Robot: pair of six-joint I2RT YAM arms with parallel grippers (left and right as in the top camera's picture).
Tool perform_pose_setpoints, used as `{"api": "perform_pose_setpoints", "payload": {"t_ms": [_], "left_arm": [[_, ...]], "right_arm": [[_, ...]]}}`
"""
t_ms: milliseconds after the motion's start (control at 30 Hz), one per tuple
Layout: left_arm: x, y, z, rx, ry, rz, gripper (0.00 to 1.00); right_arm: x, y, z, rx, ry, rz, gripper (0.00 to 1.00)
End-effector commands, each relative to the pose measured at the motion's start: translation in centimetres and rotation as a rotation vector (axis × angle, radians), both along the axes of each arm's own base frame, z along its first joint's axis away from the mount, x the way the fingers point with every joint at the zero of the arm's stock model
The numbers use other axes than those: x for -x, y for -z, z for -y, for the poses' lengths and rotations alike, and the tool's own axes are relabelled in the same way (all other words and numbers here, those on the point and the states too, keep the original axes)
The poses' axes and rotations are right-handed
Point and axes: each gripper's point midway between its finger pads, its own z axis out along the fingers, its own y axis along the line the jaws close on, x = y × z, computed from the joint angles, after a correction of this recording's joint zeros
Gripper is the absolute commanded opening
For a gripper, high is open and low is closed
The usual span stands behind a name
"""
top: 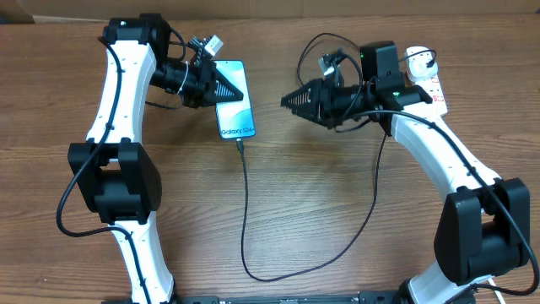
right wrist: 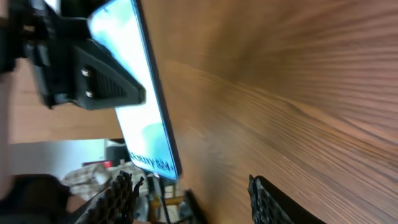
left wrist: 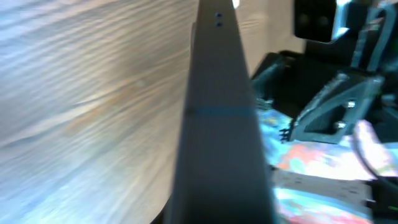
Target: Plug charger to phone and switch on socket
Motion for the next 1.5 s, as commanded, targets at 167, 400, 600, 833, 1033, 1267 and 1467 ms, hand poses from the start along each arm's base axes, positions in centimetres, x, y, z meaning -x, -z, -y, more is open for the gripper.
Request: {"api": "perform_pose_setpoints", "payload": {"t_ms": [167, 400, 600, 833, 1033, 1267, 1467], "left_arm": [[-0.8, 0.9, -1.1, -0.097, -0.008, 0.047, 0.04], [-1.1, 0.9, -1.1, -0.103, -0.056, 0.0, 0.04], [-1.4, -2.6, 0.9, 0.135, -0.075, -0.016, 0.04], [-1.7, -3.8, 1.2, 0.213, -0.1, -0.052, 0.04], [-1.9, -4.3, 0.9, 0.242, -0.111, -0.048, 0.04], [-2.1, -4.3, 0.8, 0.243, -0.117, -0.047, 0.04], [-2.2, -4.3, 0.8, 0.245, -0.123, -0.052, 0.04]], "right_arm": [[-0.6, 1.1, 0.9, 0.113, 0.019, 0.075, 0.57], [-0.4, 1.3, 0.8, 0.121, 0.014, 0.065, 0.58], [1.7, 0.8, -1.4, 0.075, -0.079, 0.056, 0.62], [3.7, -0.7, -3.0, -0.026, -0.184, 0.056, 0.62], [4.4, -0.8, -3.9, -0.031, -0.213, 0.057, 0.62], [5.8, -0.8, -5.6, -0.033, -0.261, 0.063, 0.59], [6.7, -1.1, -7.3, -0.043, -0.307, 0.103, 0.54]]}}
